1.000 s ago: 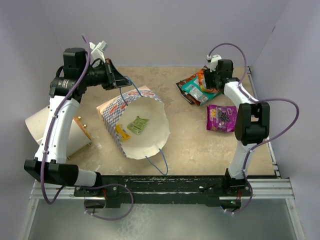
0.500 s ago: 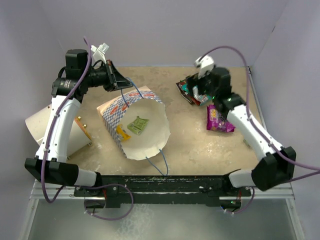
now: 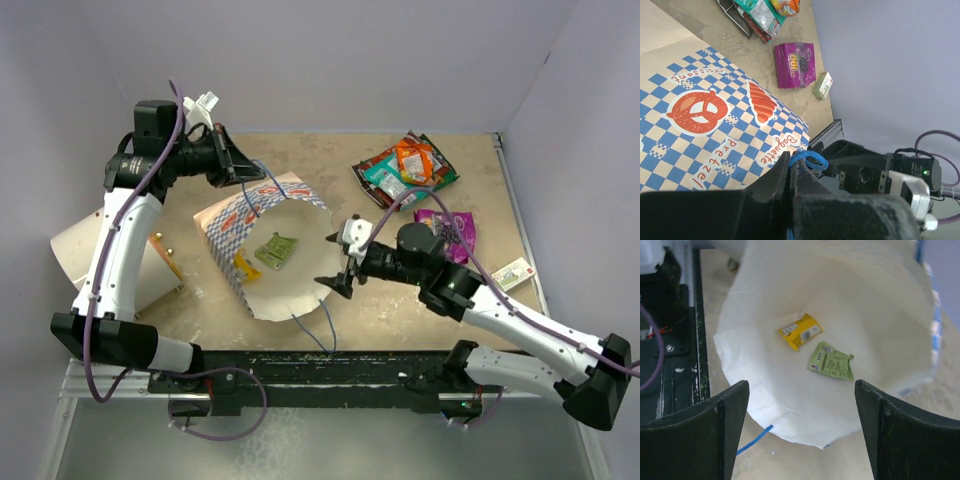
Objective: Take the snacks out of the paper bag
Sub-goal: Take out the snack from the paper bag.
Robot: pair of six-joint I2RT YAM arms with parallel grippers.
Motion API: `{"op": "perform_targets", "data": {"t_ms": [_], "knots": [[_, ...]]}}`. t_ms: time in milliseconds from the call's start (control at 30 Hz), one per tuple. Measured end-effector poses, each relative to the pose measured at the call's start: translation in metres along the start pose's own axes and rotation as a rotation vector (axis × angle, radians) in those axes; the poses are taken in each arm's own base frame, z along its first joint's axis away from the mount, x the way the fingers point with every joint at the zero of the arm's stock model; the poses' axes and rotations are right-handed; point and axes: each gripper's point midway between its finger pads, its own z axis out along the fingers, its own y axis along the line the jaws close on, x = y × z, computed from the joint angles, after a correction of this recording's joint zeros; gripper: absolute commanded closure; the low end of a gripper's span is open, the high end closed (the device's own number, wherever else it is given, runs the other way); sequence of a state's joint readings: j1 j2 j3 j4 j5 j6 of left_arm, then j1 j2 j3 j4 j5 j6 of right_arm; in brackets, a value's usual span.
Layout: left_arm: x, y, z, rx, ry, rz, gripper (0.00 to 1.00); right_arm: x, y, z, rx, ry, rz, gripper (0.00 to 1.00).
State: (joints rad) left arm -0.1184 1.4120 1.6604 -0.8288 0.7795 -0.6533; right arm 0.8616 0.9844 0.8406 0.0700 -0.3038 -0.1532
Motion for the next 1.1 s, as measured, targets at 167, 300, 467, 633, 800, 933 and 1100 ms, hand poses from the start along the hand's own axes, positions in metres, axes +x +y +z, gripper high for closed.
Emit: {"op": "perform_targets", "data": {"t_ms": [167, 300, 467, 633, 800, 933, 1100], "knots": [[-0.002, -0.001, -0.004, -0.008, -0.004, -0.027, 1.0, 0.008, 0.032, 0.013, -0.17, -0.046, -0.201, 0.2], [-0.007, -0.004, -0.008, -0.008, -0.021, -0.028, 1.0, 0.03, 0.041, 0.043, -0.278, -0.03, -0.347, 0.24], [-0.008, -0.002, -0.009, -0.014, -0.023, -0.048, 1.0, 0.073, 0.046, 0.1, -0.401, 0.04, -0.448, 0.21], [-0.008, -0.003, -0.009, -0.015, -0.014, -0.063, 1.0, 0.094, 0.048, 0.148, -0.447, 0.045, -0.524, 0.2], [-0.006, -0.003, -0.009, -0.014, -0.005, -0.08, 1.0, 0.103, 0.048, 0.184, -0.455, 0.025, -0.593, 0.19], [-0.003, -0.002, -0.007, -0.006, 0.01, -0.114, 1.0, 0.116, 0.05, 0.21, -0.469, 0.02, -0.636, 0.19], [-0.003, -0.003, -0.006, 0.003, 0.023, -0.128, 1.0, 0.146, 0.053, 0.229, -0.478, 0.051, -0.663, 0.22]]}}
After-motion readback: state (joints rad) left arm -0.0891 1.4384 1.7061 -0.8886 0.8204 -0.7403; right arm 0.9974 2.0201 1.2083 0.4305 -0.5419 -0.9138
